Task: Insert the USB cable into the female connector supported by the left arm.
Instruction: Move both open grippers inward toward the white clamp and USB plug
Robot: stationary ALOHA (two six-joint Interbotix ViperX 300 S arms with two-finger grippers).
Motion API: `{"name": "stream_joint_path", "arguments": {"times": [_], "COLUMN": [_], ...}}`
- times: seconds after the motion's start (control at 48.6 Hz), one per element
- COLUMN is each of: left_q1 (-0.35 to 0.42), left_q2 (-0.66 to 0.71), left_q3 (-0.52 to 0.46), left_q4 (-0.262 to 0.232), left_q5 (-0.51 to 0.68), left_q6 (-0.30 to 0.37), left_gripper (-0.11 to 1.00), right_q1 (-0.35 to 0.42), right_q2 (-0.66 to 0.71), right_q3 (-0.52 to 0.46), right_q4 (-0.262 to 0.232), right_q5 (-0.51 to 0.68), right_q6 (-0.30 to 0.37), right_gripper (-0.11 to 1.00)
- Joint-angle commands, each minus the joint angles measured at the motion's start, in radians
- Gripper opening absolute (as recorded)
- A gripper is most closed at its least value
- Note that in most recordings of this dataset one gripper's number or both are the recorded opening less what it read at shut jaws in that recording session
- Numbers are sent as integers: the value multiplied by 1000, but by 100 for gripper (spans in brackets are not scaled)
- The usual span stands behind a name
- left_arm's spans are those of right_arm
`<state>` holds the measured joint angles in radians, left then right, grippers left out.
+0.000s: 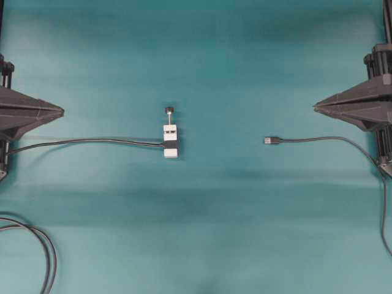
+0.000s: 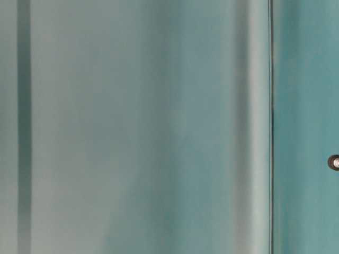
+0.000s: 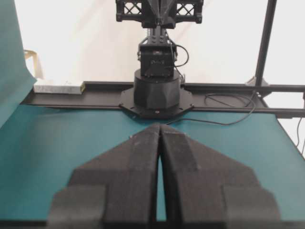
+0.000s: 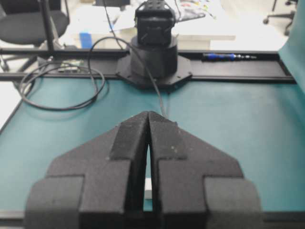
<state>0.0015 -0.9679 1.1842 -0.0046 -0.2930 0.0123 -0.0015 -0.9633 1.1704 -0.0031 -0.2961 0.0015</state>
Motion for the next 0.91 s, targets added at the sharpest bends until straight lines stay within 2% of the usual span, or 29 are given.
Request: {"name": "stream_joint_path", "arguments": {"times": [0.0,0.206,0.432,0.638,0.7,0.762,0.885], "left_q1": [-15,-17,2,34,35,34,35], "left_q2": [5,38,106,137,150,170,232], "left_q3": [-23,-44,-81,-81,-75,-64,-28], "left_q4": [3,2,-14,-14,-14,-14,-15], "left_q5": [0,114,307,351,347,337,256], "left_q6": [-2,-8,-14,-9,-8,-3,-18], "left_gripper": [1,1,1,2,7,18,49], "right_q1": [-2,-2,-6,-23,-28,-29,-29], "right_q2": [5,5,5,9,23,44,121], "right_q3": [-11,-14,-43,-64,-67,-67,-80], "right_q4": [0,-2,0,-2,-2,0,0], "right_q5": [-3,26,238,325,328,328,327], "right_q6": [-3,-2,0,9,17,28,74], "right_gripper": [0,0,0,0,0,0,0]}}
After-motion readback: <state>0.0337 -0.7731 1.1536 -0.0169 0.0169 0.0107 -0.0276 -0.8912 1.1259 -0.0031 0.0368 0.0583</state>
